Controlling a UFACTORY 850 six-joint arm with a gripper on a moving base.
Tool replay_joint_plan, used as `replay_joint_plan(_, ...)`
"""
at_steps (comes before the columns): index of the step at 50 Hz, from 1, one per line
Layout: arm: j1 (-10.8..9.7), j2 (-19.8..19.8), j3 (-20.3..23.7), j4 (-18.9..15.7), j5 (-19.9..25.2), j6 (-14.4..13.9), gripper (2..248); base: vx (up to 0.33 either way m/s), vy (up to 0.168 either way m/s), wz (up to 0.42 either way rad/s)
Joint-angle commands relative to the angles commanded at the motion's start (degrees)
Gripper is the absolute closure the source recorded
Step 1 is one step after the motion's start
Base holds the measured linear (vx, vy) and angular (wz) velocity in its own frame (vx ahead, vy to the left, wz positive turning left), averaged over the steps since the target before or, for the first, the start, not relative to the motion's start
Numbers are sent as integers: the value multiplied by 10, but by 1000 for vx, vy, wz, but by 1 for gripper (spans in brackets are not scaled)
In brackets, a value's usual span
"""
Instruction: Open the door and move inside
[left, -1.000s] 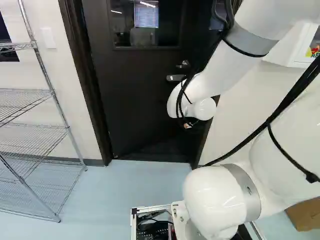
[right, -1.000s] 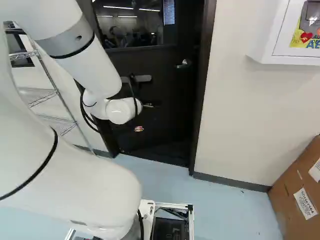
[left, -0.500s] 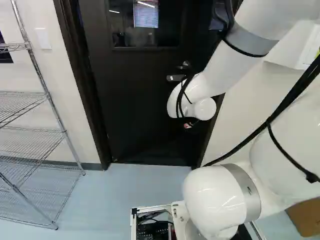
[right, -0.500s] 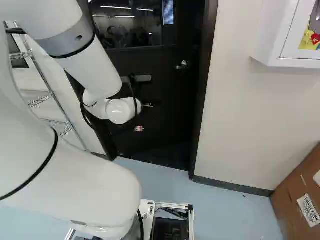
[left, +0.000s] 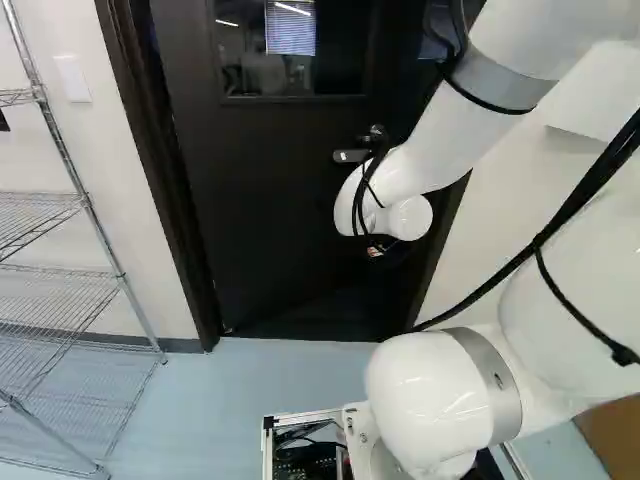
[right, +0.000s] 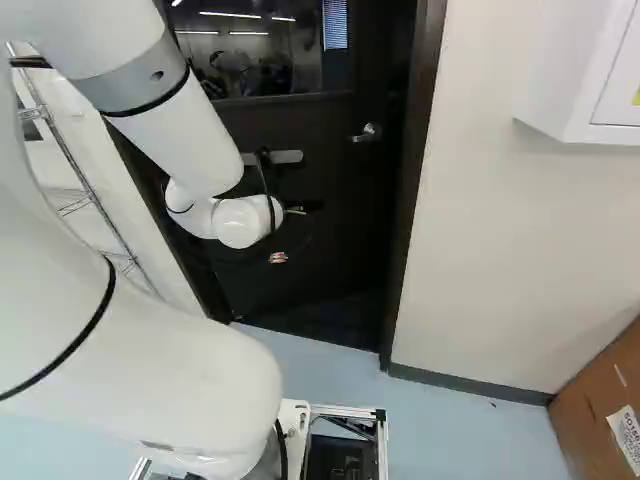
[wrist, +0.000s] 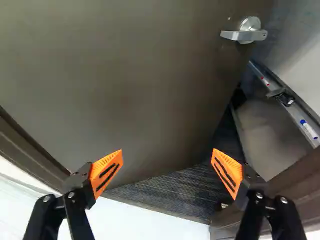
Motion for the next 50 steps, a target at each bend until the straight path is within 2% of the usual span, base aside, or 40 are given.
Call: replay_joint_plan(50, 0, 0, 0, 0, 0, 0, 3, 143, 40, -16)
